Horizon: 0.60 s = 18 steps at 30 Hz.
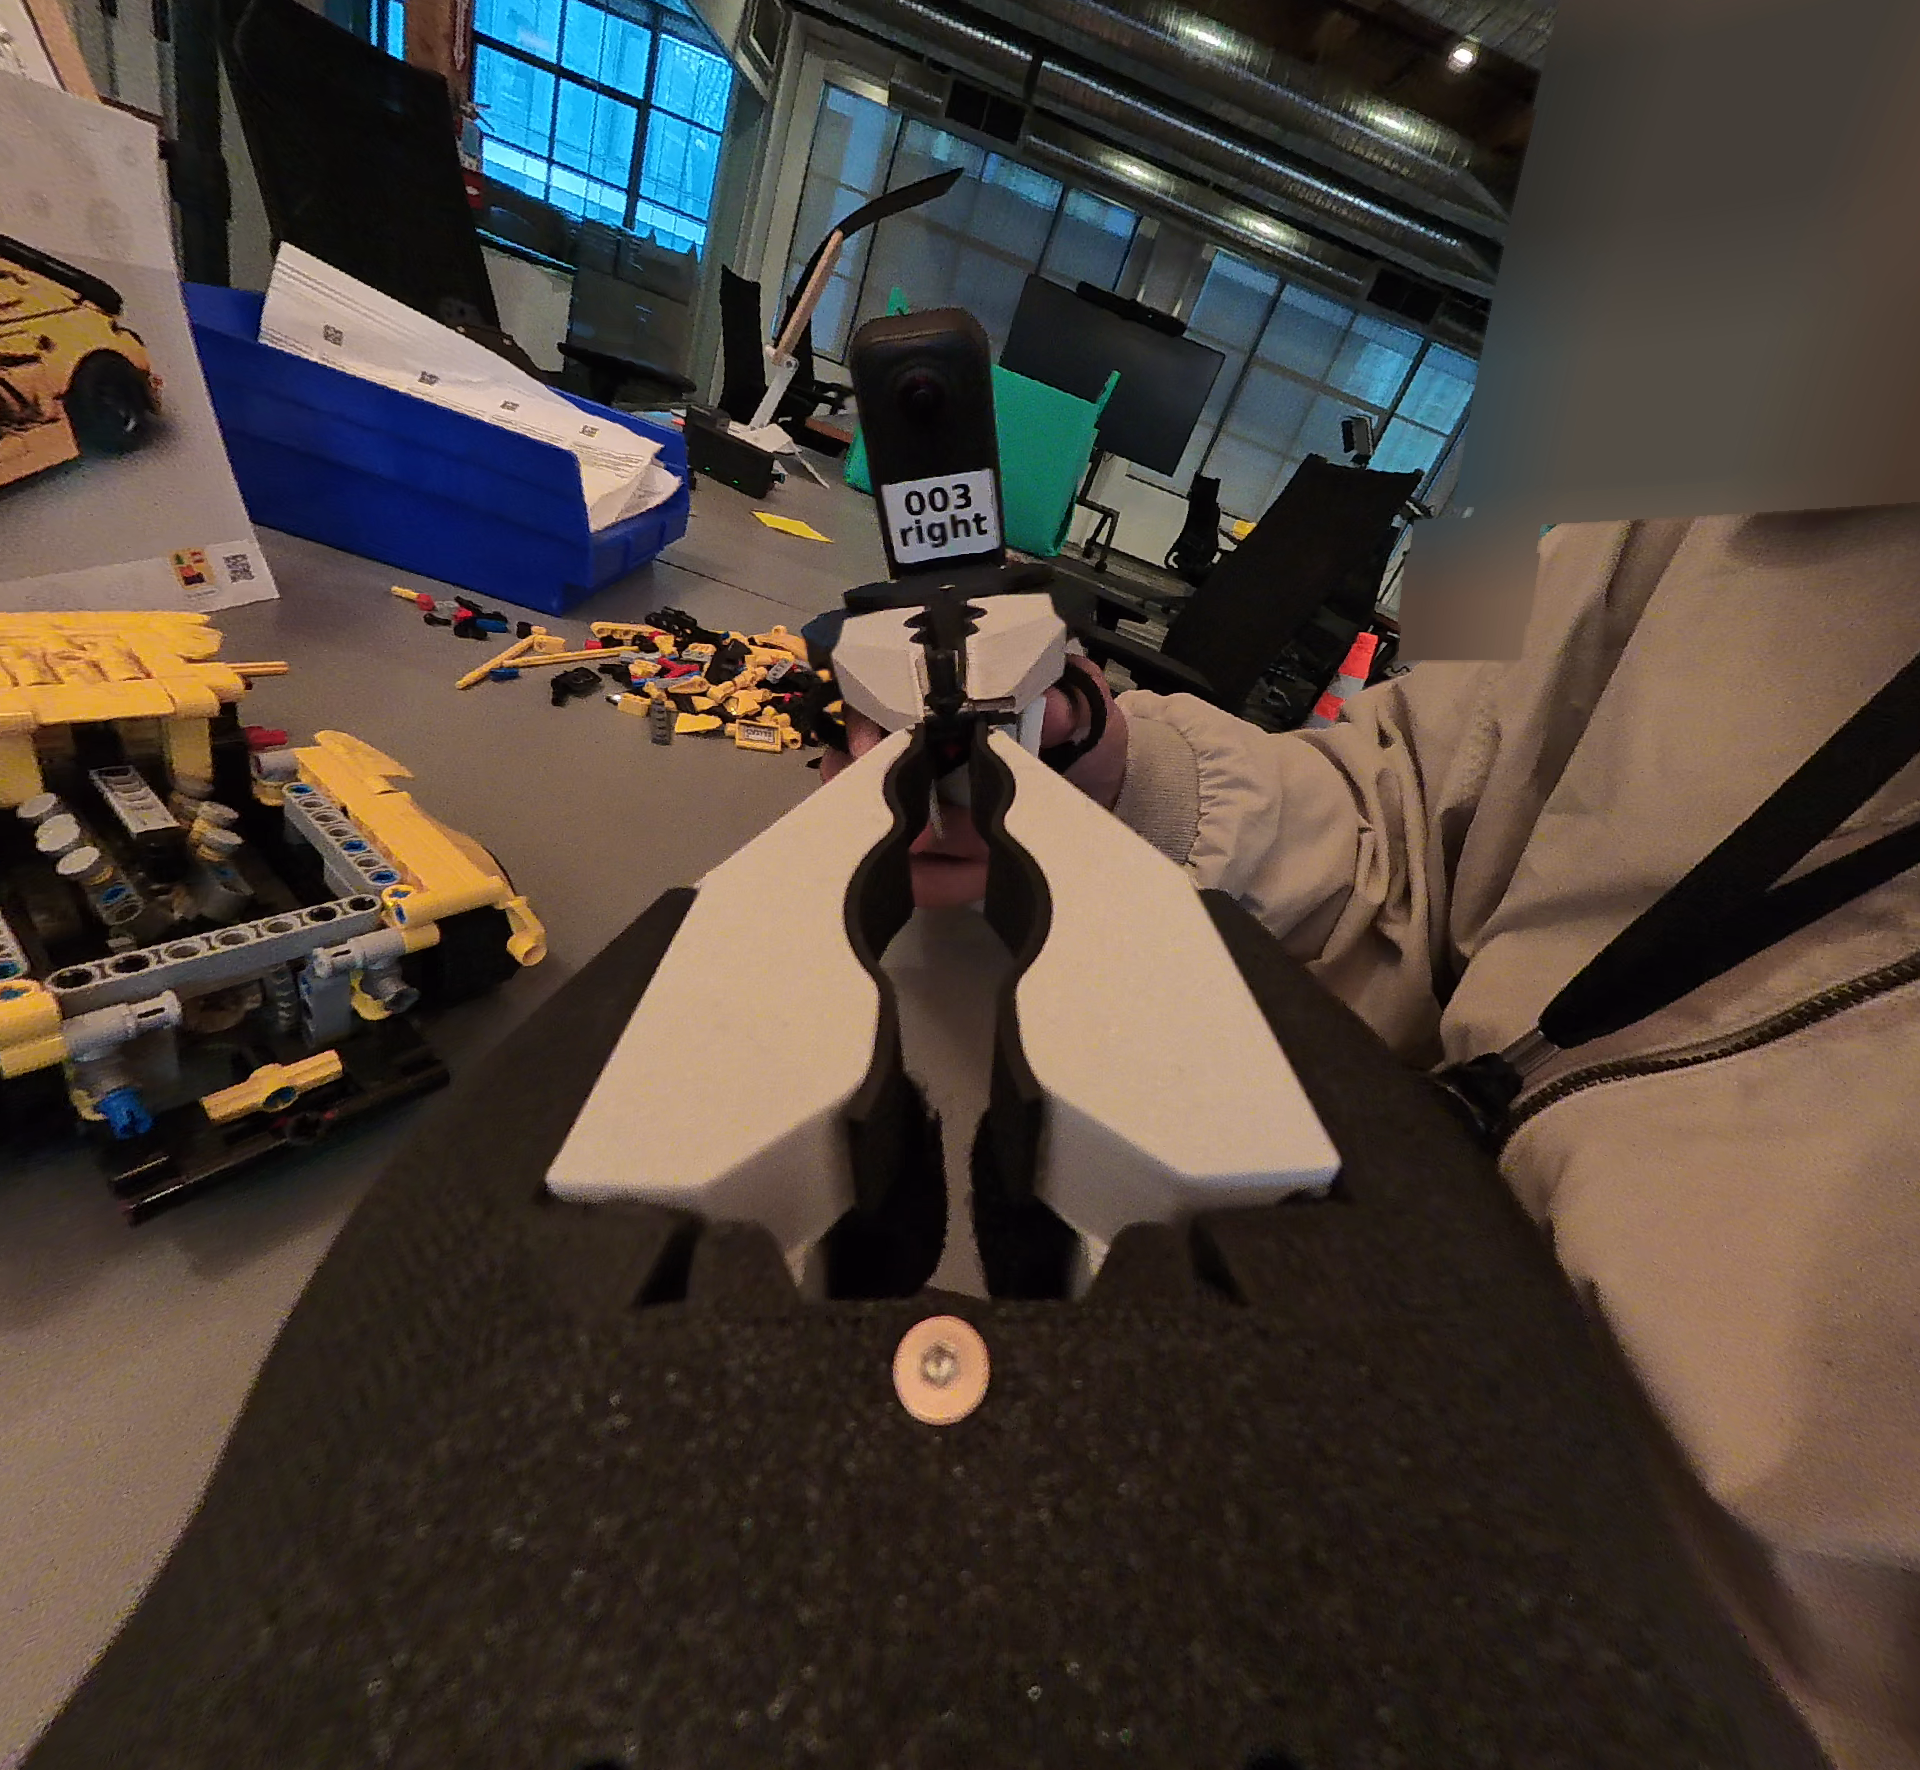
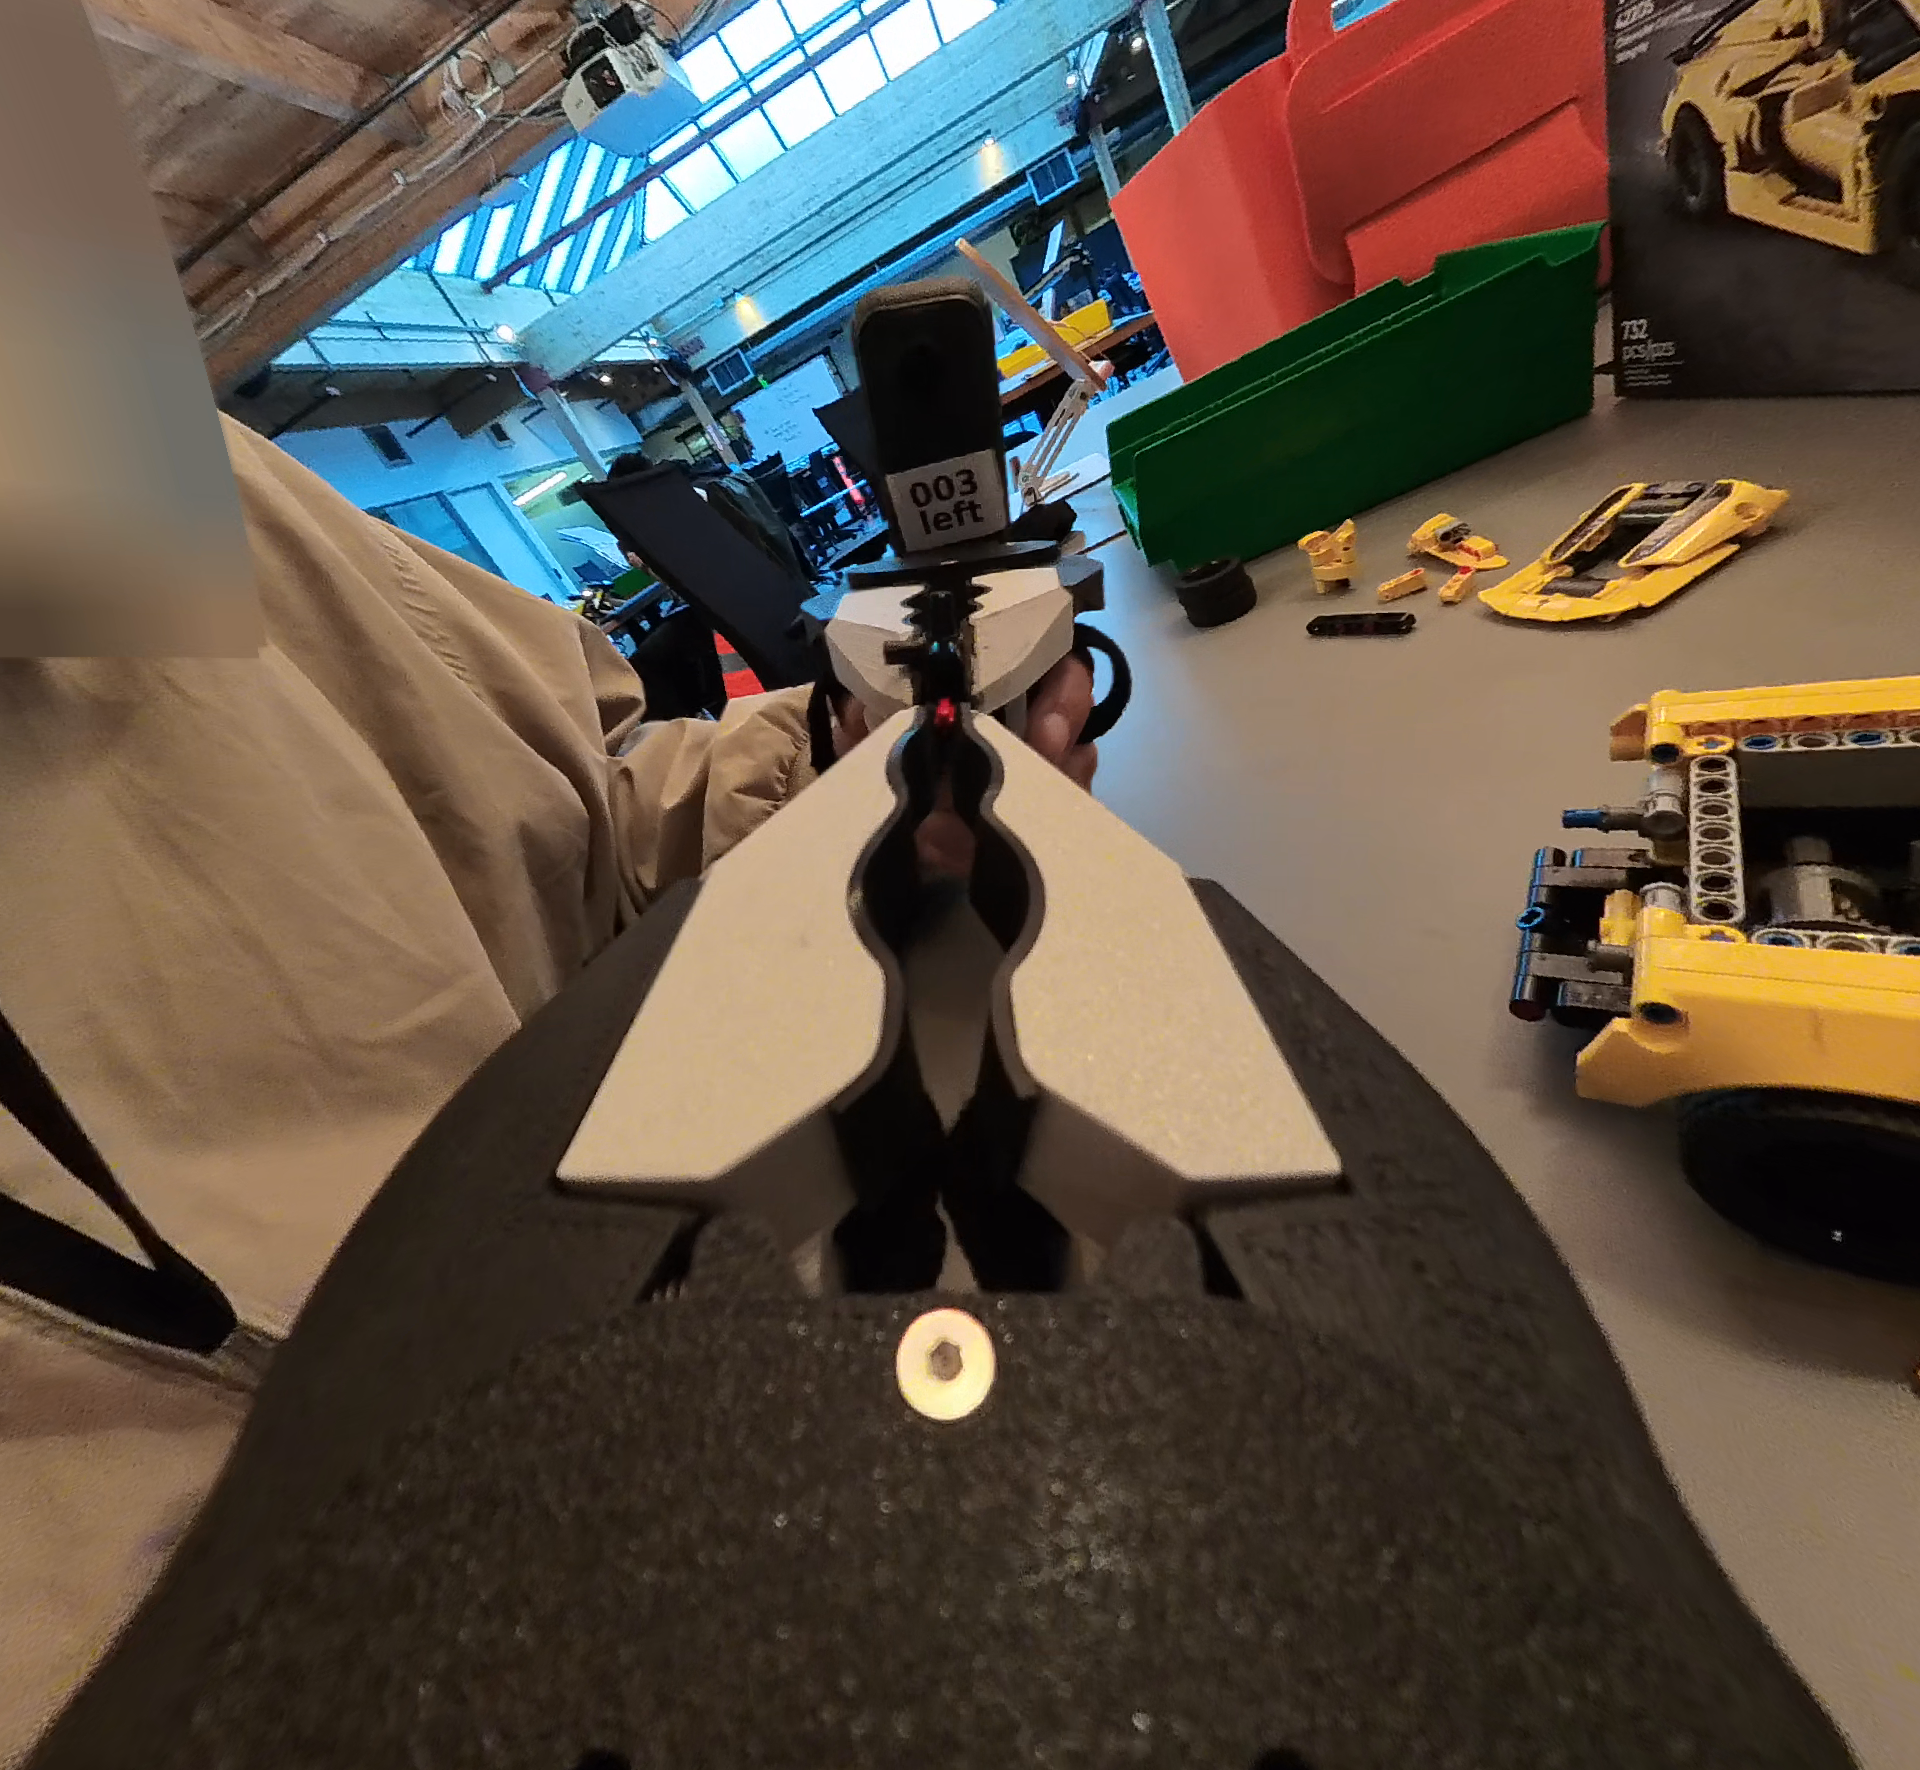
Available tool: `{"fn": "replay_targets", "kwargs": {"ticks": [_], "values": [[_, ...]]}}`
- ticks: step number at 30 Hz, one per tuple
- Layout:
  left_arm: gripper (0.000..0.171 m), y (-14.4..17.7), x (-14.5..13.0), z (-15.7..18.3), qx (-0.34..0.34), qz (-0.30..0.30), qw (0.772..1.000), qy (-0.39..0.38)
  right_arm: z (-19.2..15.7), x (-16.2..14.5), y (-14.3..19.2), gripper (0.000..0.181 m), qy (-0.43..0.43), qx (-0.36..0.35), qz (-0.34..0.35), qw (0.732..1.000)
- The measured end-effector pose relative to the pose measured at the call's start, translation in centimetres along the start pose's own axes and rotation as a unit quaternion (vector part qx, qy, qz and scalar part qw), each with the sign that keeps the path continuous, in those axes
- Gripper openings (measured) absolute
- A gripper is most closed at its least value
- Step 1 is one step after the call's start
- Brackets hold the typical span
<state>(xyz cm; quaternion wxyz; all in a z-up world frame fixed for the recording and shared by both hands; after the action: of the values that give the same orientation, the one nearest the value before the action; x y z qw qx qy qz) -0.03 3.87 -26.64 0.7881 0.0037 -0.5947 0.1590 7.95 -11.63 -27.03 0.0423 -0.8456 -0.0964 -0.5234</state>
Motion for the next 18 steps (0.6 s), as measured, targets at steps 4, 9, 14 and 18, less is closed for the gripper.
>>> {"fn": "replay_targets", "kwargs": {"ticks": [4,9,14,18], "values": [[0.005,0.0,0.2,-0.2,-0.001,0.015,1.0,0.011,0.1,0.3,0.0,0.0,0.001,-0.003,0.006,1.0],[0.005,0.2,0.3,-0.2,0.005,0.019,1.0,0.009,0.2,0.4,0.0,0.0,0.004,-0.005,0.011,1.0],[0.005,9.4,2.5,-0.6,0.107,0.165,0.98,0.006,2.6,2.9,8.1,0.0,-0.011,-0.088,0.14,0.986],[0.006,3.3,1.6,-1.6,0.025,0.079,0.996,0.034,2.9,2.4,3.5,0.0,-0.001,-0.081,0.046,0.996]]}}
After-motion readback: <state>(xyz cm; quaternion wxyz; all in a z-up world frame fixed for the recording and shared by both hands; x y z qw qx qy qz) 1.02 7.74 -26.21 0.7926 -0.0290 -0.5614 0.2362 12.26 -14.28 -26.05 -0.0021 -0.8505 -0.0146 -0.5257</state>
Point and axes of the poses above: each gripper's, where its closed fingertips meet, y back along the fingers, x out of its top, z = x × y across the jaws, the point moved 9 cm from there along y, back along the fingers, and after that the axes turned 14 degrees about -x, right-handed, at the moved point
